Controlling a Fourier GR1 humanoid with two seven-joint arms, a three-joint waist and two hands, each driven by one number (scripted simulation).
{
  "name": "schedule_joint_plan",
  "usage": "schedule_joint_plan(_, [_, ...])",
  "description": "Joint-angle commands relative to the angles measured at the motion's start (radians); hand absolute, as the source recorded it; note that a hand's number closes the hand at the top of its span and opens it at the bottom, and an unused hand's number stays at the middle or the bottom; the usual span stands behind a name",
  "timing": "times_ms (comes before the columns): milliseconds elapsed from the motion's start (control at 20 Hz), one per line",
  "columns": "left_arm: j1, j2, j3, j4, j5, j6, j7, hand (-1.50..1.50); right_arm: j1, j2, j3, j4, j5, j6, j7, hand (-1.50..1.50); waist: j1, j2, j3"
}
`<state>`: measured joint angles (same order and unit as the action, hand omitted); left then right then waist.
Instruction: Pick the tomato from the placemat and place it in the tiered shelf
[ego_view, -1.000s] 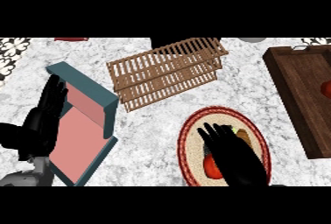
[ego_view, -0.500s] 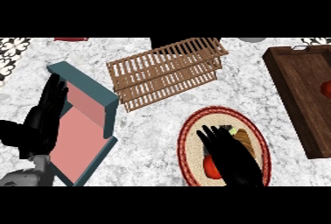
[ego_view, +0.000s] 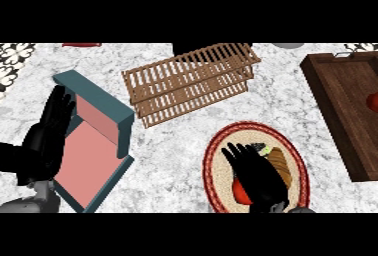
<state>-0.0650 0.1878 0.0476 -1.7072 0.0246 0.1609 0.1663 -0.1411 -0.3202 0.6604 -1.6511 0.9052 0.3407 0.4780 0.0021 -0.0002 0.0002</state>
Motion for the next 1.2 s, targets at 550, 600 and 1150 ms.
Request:
schedule_joint_plan(550, [0.007,-0.031,0.012,-0.005,-0.015,-0.02,0.011,0.0,0.042,0.032,0.041,0.04,0.225,-0.102,-0.149,1.5,-0.002,-0.001,0.0])
schedule_joint_plan(600, [-0.036,0.011,0.073,0.122,0.017,-0.07,-0.087,0.0,0.035,0.033,0.037,0.096,0.229,-0.143,-0.186,1.5,-0.004,0.0,0.0])
schedule_joint_plan(1150, [-0.024,0.004,0.057,0.03,-0.001,-0.051,-0.012,0.0,-0.086,0.317,0.1,0.086,0.027,-0.102,0.158,1.5,0.007,0.001,0.0])
